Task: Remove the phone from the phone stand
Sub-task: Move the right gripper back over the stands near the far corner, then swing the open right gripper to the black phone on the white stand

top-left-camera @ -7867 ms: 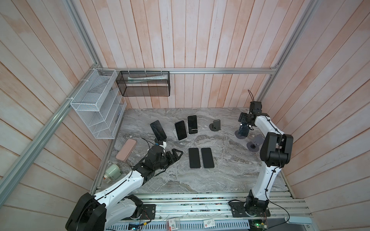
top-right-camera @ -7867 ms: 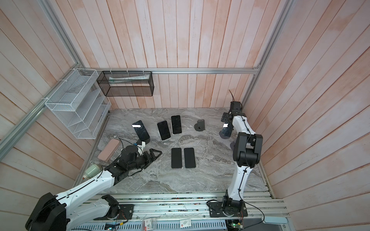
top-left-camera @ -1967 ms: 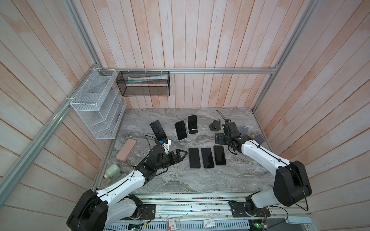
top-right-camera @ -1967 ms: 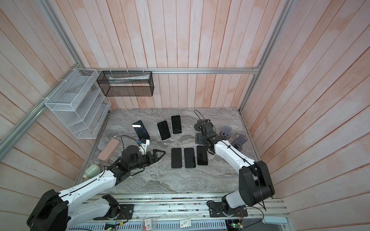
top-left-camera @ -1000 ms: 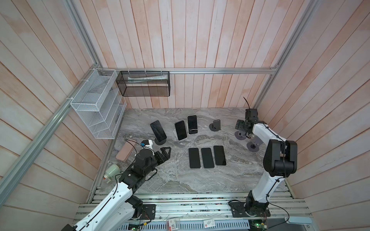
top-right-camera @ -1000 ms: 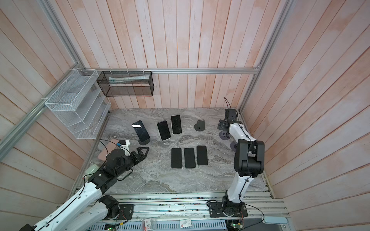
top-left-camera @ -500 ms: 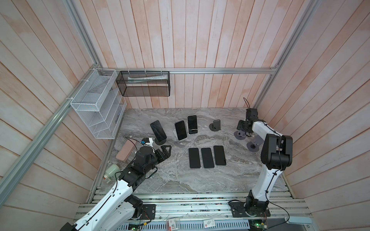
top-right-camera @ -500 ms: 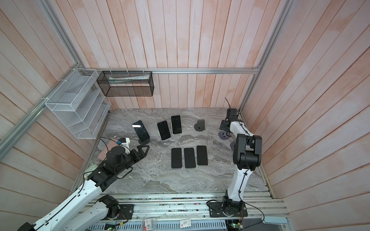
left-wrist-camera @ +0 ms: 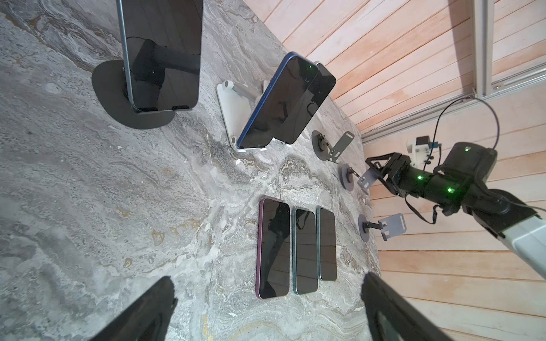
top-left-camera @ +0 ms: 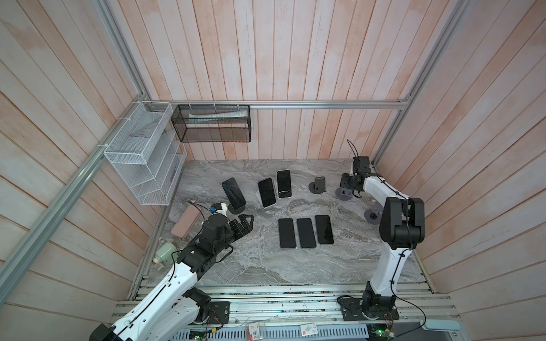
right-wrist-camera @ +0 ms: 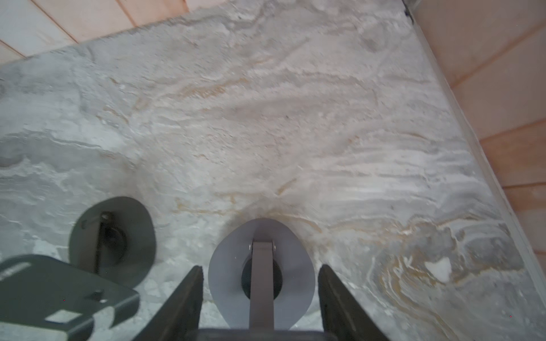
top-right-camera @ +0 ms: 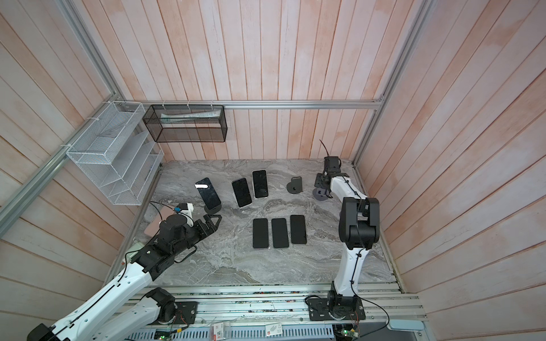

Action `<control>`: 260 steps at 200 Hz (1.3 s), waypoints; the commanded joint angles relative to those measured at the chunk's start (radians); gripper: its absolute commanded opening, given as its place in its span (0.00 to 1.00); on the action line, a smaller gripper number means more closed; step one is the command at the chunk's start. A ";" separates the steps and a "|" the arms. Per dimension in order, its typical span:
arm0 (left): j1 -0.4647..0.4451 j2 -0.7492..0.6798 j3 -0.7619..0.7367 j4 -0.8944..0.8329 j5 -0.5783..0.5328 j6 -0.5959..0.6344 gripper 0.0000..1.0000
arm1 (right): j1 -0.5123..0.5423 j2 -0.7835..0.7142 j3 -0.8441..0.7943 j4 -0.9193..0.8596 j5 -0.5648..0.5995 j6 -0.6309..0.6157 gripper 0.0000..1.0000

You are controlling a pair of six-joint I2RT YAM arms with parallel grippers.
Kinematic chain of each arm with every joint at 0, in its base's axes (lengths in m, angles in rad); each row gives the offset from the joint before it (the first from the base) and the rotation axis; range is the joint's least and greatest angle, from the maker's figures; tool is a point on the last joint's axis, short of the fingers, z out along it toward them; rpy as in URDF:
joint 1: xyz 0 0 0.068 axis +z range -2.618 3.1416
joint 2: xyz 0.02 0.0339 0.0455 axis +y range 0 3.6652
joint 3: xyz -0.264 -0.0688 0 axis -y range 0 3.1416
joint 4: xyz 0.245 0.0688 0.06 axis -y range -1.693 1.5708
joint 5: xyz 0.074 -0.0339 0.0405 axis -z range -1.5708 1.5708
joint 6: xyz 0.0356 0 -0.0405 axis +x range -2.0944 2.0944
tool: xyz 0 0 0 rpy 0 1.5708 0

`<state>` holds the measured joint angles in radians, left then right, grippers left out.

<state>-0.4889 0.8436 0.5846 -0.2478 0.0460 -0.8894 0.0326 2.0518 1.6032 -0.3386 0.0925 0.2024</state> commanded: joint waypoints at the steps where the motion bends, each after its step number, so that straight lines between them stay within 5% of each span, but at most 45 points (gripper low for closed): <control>1: 0.006 -0.001 0.040 -0.015 -0.001 0.015 1.00 | 0.028 0.079 0.099 -0.054 0.052 -0.022 0.53; 79: 0.006 -0.039 0.124 -0.137 -0.148 0.097 1.00 | 0.044 0.105 0.132 -0.052 0.023 -0.016 0.71; 124: 0.015 0.027 0.263 -0.284 -0.406 0.036 1.00 | 0.047 -0.051 0.077 -0.057 0.044 -0.005 0.81; 158: 0.013 0.115 0.354 -0.315 -0.515 0.028 1.00 | 0.087 -0.262 -0.119 0.051 0.030 0.022 0.81; 202: 0.014 0.157 0.317 -0.253 -0.432 0.011 1.00 | 0.237 -0.457 -0.300 0.202 -0.093 0.046 0.79; 260: 0.015 0.049 0.038 -0.058 -0.166 -0.079 1.00 | 0.455 -0.264 -0.108 0.155 0.034 0.021 0.95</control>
<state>-0.4778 0.9367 0.7101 -0.3901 -0.2531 -0.9077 0.4622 1.6928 1.3972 -0.1703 0.0677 0.2359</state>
